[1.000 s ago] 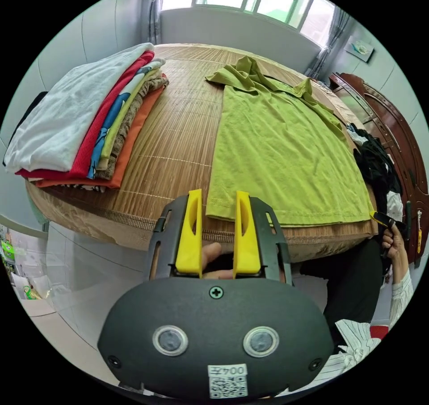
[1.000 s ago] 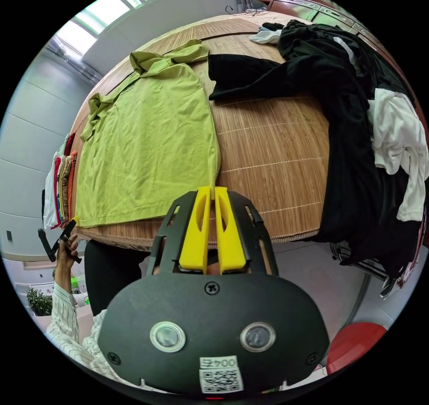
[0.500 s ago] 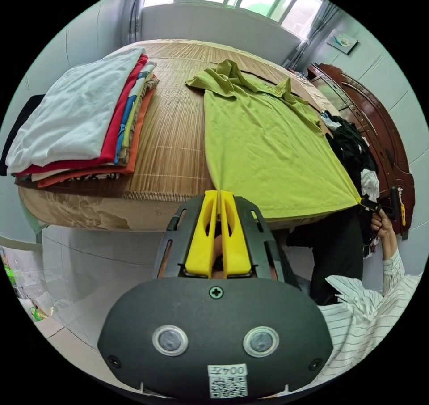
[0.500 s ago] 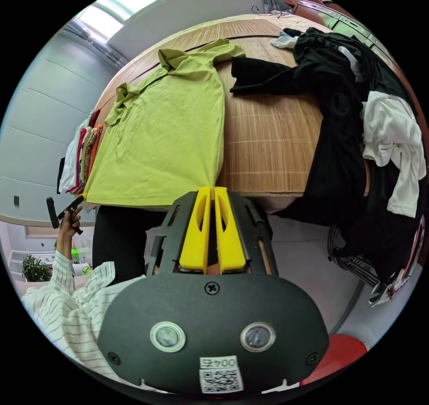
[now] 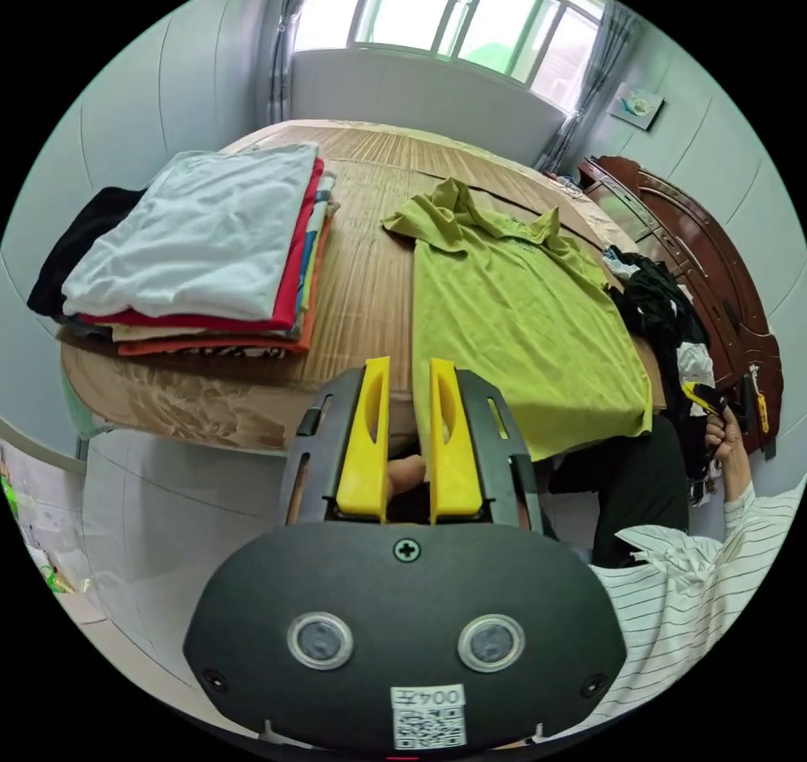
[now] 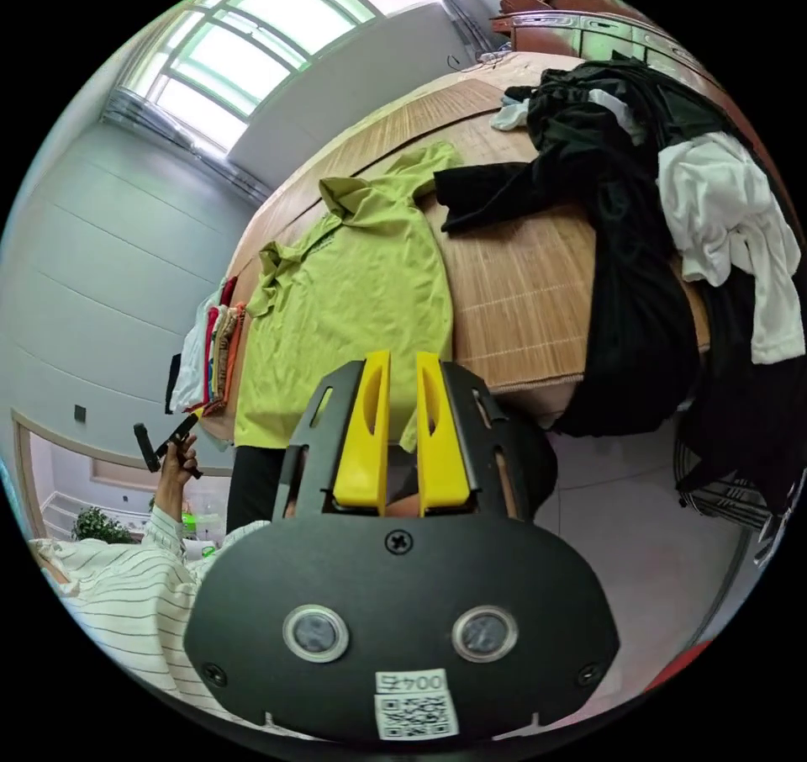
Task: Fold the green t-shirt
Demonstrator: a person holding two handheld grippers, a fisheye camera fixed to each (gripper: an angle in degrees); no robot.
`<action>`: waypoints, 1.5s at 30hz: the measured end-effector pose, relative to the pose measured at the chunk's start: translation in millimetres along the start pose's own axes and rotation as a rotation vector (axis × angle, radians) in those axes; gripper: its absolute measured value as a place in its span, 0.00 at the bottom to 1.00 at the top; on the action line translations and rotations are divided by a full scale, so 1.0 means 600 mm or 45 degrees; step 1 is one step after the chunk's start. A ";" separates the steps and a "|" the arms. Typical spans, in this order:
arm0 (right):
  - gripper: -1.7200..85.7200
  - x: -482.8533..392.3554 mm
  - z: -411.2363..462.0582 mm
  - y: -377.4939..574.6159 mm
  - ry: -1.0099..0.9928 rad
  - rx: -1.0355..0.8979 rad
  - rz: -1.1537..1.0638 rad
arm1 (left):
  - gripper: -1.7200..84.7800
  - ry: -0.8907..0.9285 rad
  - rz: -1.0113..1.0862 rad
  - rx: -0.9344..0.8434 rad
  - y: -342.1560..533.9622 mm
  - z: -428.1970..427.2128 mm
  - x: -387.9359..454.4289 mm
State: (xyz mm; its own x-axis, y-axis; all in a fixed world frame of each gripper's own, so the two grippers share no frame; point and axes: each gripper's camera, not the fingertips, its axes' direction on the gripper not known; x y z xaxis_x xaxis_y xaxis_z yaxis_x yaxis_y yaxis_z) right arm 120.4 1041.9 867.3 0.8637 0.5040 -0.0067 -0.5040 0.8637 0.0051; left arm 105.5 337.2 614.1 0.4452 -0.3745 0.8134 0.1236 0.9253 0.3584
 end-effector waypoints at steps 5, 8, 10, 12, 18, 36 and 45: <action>0.02 -0.069 0.101 -0.079 -0.140 -0.079 -0.162 | 0.14 0.316 0.043 -0.028 -0.203 0.094 0.087; 0.01 -0.112 0.183 -0.139 -0.078 -0.116 -0.274 | 0.14 0.352 0.031 -0.102 -0.323 0.188 0.139; 0.01 -0.127 0.231 -0.173 -0.052 -0.135 -0.330 | 0.14 0.397 -0.023 -0.163 -0.394 0.249 0.157; 0.01 -0.130 0.283 -0.211 -0.079 -0.155 -0.367 | 0.14 0.464 -0.084 -0.204 -0.462 0.300 0.170; 0.01 -0.074 0.353 -0.246 -0.309 -0.175 -0.353 | 0.17 0.484 -0.253 -0.316 -0.662 0.421 0.184; 0.01 -0.008 0.345 -0.229 -0.566 -0.131 -0.299 | 0.08 0.415 -0.339 -0.569 -0.858 0.545 0.184; 0.01 0.016 0.336 -0.223 -0.636 -0.119 -0.284 | 0.07 0.604 -0.425 -0.348 -1.024 0.515 0.157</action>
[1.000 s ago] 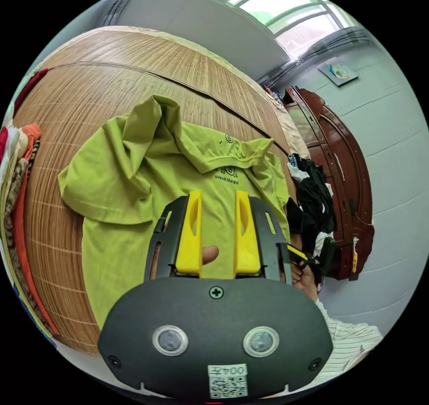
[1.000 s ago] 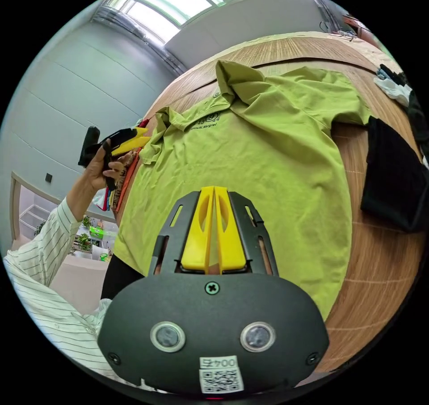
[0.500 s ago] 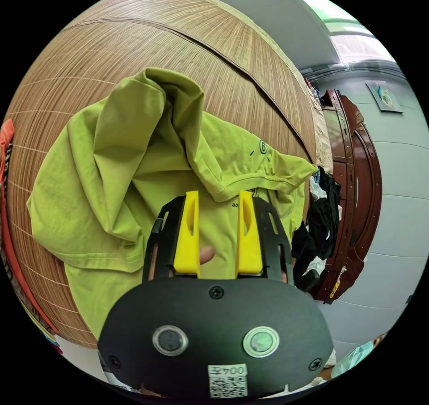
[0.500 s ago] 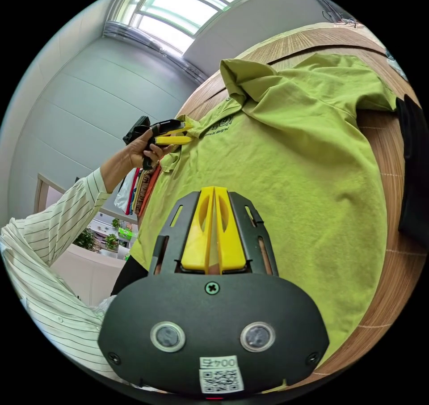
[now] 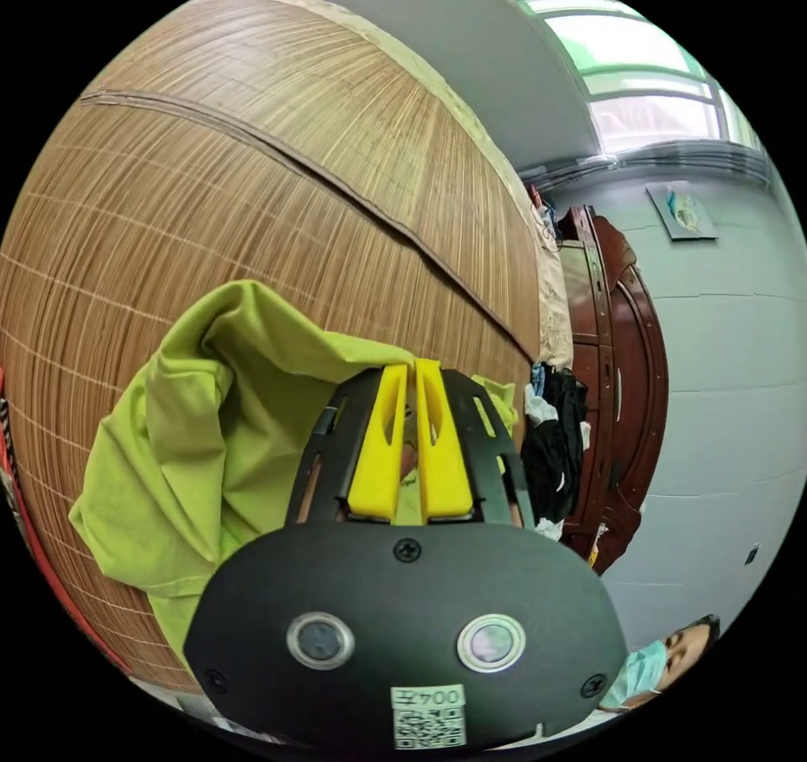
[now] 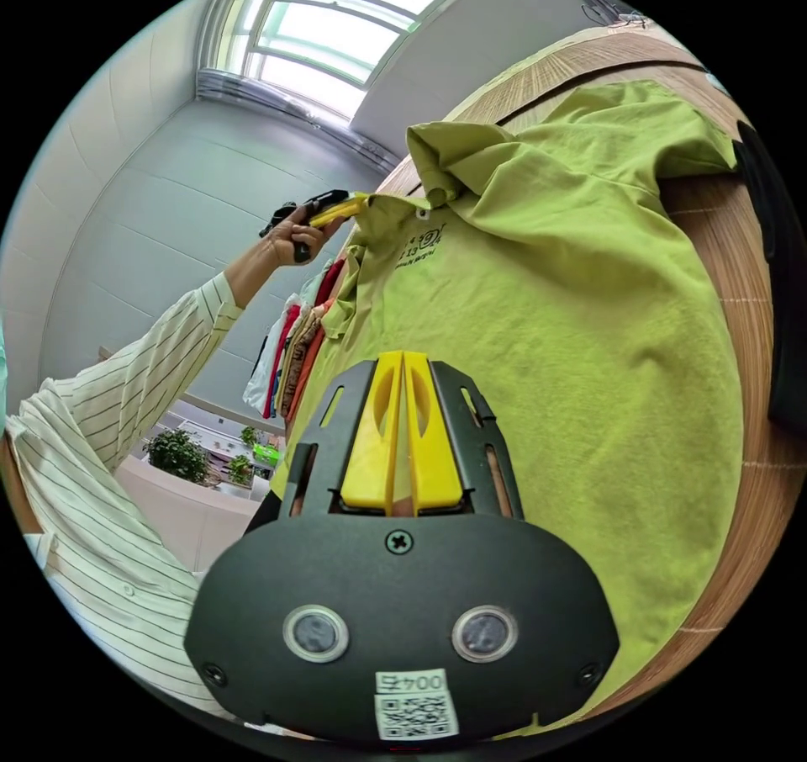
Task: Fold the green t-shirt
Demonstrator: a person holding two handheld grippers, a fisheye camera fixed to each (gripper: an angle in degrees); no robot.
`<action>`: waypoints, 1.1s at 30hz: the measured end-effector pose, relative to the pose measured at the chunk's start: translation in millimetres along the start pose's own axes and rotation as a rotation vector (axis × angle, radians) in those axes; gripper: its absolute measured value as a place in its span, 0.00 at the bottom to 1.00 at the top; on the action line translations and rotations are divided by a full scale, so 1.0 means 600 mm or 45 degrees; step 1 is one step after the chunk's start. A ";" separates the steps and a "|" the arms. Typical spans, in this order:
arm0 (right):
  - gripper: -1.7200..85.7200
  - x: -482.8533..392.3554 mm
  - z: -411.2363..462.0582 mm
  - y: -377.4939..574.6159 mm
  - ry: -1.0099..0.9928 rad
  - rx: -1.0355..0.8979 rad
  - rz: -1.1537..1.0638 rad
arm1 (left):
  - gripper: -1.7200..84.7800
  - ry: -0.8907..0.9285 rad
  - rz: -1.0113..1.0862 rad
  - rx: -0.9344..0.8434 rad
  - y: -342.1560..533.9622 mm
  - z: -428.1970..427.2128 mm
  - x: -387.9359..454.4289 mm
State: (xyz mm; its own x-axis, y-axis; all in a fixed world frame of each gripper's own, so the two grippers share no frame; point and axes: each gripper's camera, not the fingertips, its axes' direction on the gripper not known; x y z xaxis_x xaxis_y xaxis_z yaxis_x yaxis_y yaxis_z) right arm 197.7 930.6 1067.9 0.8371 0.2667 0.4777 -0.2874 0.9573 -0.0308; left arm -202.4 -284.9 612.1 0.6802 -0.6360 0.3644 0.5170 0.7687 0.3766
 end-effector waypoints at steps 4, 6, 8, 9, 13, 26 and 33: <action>0.01 0.005 -0.004 0.001 -0.026 -0.011 -0.006 | 0.14 0.088 -0.009 0.269 -0.065 -0.011 0.021; 0.01 0.009 -0.007 0.003 -0.052 -0.017 -0.014 | 0.17 0.158 -0.029 0.381 -0.081 -0.007 0.018; 0.01 0.013 -0.008 0.003 -0.068 -0.019 -0.009 | 0.19 0.223 -0.022 0.396 -0.096 0.013 0.014; 0.01 0.016 -0.010 0.003 -0.076 -0.016 -0.003 | 0.19 0.229 -0.015 0.380 -0.098 0.019 0.015; 0.01 0.025 -0.017 0.003 -0.101 -0.006 0.021 | 0.16 0.211 0.176 0.345 -0.049 0.030 0.054; 0.01 0.023 -0.036 0.009 -0.072 0.067 0.046 | 0.17 0.215 0.279 -0.195 0.167 0.225 0.124; 0.01 0.030 -0.053 0.000 -0.110 0.100 0.072 | 0.16 -0.112 0.371 -0.007 0.070 0.250 0.255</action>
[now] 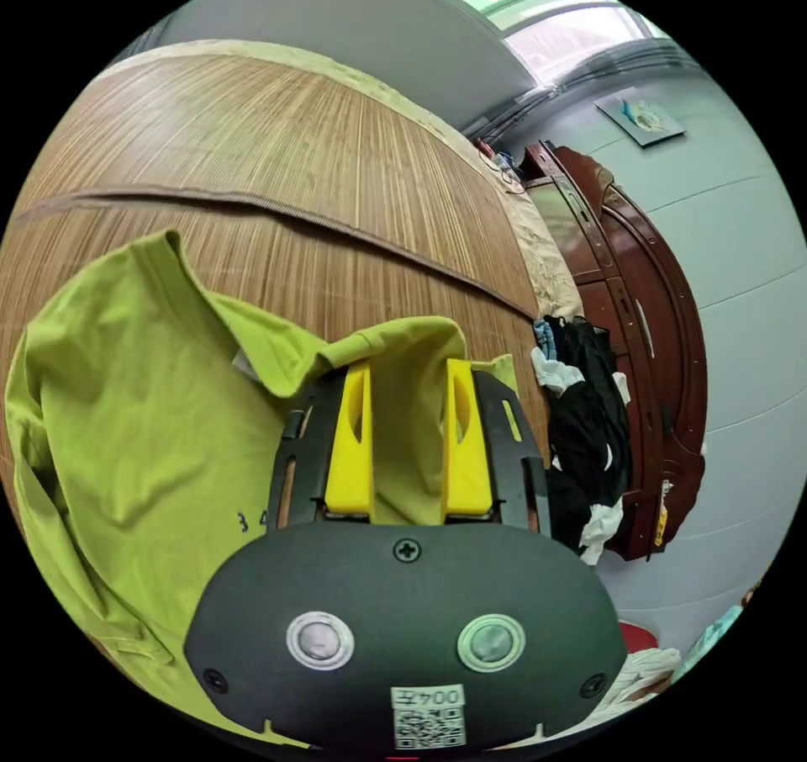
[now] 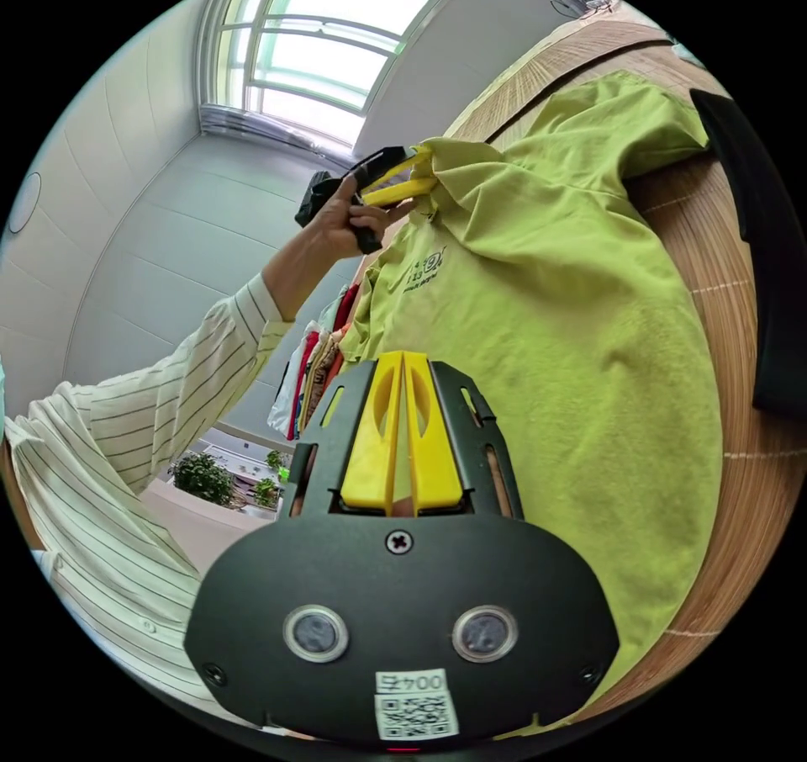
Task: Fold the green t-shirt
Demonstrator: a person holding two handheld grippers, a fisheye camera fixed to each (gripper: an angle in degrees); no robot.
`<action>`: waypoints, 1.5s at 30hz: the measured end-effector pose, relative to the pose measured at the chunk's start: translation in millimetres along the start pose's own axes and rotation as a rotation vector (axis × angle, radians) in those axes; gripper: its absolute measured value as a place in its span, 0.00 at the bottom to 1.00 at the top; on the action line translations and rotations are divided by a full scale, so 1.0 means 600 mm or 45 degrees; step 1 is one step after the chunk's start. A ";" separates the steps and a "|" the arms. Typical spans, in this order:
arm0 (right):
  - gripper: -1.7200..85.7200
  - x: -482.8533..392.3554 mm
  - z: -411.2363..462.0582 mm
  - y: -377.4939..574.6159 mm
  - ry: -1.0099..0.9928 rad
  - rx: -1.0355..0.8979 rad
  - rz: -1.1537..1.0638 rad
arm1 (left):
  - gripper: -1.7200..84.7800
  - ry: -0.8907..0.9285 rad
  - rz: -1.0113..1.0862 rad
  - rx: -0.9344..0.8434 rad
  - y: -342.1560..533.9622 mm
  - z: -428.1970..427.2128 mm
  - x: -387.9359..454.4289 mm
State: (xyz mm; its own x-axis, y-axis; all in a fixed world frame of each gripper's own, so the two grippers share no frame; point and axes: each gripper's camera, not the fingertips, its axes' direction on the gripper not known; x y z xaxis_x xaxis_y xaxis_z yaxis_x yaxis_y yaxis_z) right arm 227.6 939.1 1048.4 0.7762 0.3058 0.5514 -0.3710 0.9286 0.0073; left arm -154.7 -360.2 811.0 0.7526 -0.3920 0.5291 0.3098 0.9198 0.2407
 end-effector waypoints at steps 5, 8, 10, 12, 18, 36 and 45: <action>0.01 0.016 0.002 -0.004 -0.023 0.006 0.046 | 0.14 -0.194 0.165 -0.238 -0.102 0.117 0.116; 0.01 0.017 0.003 -0.007 -0.044 0.012 0.052 | 0.10 -0.198 0.157 -0.271 -0.095 0.135 0.138; 0.01 0.010 0.006 -0.009 -0.038 0.008 0.033 | 0.09 -0.117 0.126 -0.219 -0.074 0.119 0.134; 0.01 0.001 0.010 -0.012 -0.029 0.007 0.015 | 0.08 0.095 0.081 -0.090 -0.038 0.081 0.119; 0.01 -0.017 0.026 -0.018 0.045 0.047 -0.015 | 0.04 0.277 0.168 0.310 0.229 -0.082 0.076; 0.10 -0.040 -0.072 -0.299 1.145 0.074 0.119 | 0.03 -0.792 0.487 0.052 0.715 -0.056 0.049; 0.07 -0.030 0.079 -0.362 1.450 -0.300 0.007 | 0.03 -0.778 0.480 0.039 0.742 -0.032 0.059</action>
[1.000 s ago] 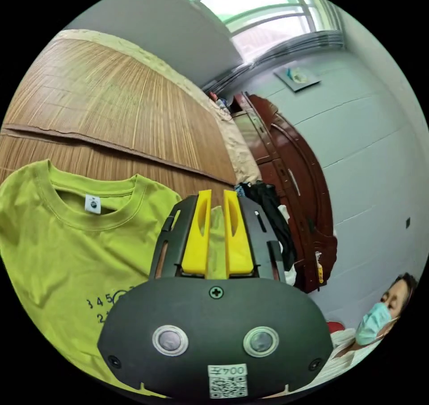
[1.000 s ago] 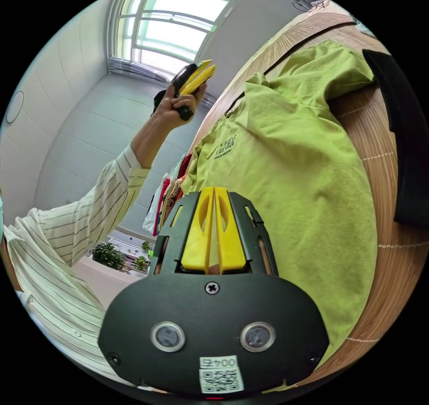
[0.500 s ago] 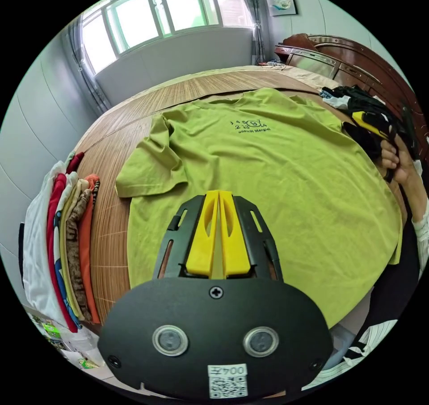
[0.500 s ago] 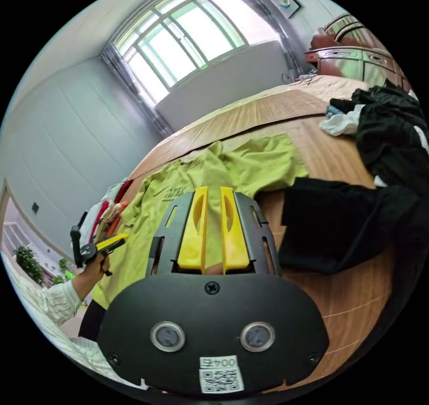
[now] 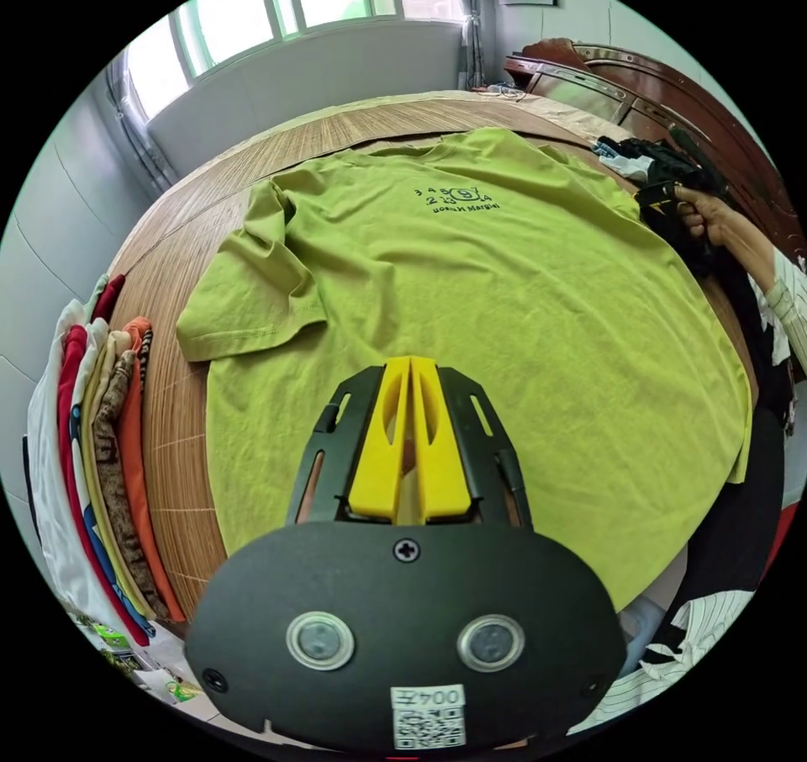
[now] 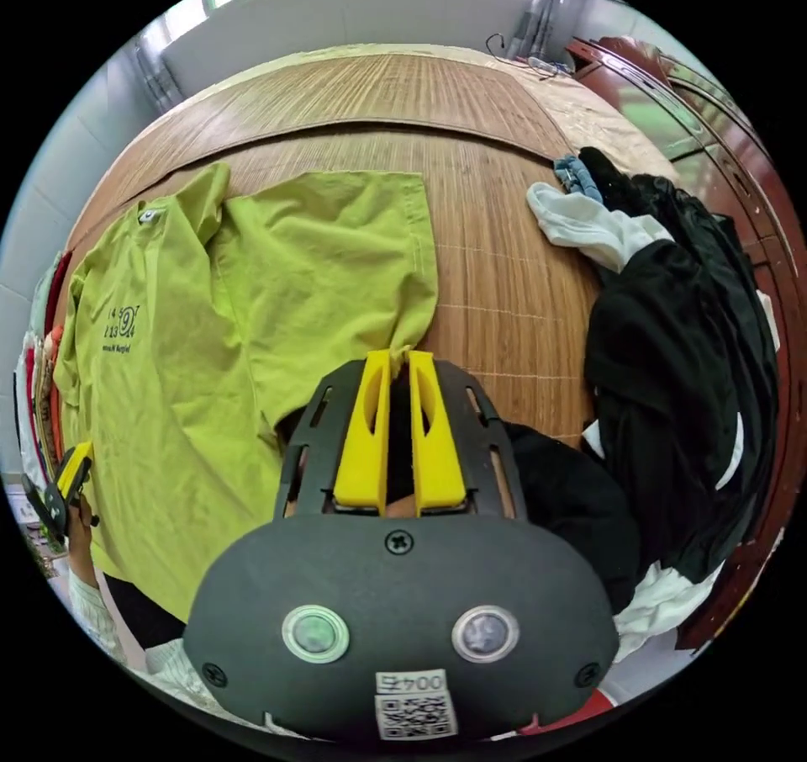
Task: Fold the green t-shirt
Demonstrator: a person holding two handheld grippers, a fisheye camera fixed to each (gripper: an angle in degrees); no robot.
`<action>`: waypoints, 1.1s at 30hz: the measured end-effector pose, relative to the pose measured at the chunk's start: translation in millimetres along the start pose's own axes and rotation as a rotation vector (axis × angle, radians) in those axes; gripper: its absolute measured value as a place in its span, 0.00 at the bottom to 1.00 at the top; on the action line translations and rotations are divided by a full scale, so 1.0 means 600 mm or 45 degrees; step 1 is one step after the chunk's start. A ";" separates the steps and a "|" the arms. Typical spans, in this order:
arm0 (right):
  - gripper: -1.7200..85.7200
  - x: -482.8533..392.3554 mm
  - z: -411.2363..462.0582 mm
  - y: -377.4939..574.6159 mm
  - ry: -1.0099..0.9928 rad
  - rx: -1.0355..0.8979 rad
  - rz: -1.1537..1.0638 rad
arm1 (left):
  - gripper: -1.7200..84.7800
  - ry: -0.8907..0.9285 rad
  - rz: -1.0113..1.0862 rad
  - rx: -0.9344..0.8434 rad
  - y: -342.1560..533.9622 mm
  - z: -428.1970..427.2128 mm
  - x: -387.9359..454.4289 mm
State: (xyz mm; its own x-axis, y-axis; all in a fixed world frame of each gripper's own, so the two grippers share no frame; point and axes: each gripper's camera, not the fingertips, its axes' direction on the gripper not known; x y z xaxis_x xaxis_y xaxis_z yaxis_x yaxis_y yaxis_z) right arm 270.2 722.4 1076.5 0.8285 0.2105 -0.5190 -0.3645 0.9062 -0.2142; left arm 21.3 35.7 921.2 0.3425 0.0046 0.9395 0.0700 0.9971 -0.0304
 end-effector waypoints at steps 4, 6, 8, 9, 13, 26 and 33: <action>0.06 -0.021 -0.033 -0.010 0.136 0.039 -0.080 | 0.02 -0.104 0.055 0.002 0.010 0.002 0.035; 0.06 0.024 -0.062 -0.006 0.181 0.076 0.024 | 0.02 -0.143 0.073 0.002 0.014 0.003 0.046; 0.07 0.064 -0.065 0.002 0.124 0.044 0.087 | 0.02 -0.168 0.084 0.002 0.019 0.005 0.055; 0.07 0.083 -0.058 0.009 0.117 0.016 0.120 | 0.02 -0.168 0.084 0.002 0.020 0.006 0.056; 0.09 0.108 -0.037 0.030 0.116 -0.033 0.133 | 0.02 -0.117 0.059 0.004 0.028 0.008 0.047; 0.13 0.102 -0.022 -0.111 -0.150 0.239 0.240 | 0.02 -0.041 0.022 0.006 0.049 0.017 0.022; 0.09 0.054 0.028 -0.144 -0.032 0.183 0.158 | 0.02 -0.014 0.007 0.005 0.056 0.020 0.007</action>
State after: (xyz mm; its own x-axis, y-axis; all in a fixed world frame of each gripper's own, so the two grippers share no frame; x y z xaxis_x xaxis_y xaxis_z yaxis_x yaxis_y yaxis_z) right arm 335.7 657.2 1092.1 0.7920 0.3315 -0.5127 -0.4015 0.9154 -0.0283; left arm 14.1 70.0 928.0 0.3322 0.0107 0.9431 0.0647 0.9973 -0.0341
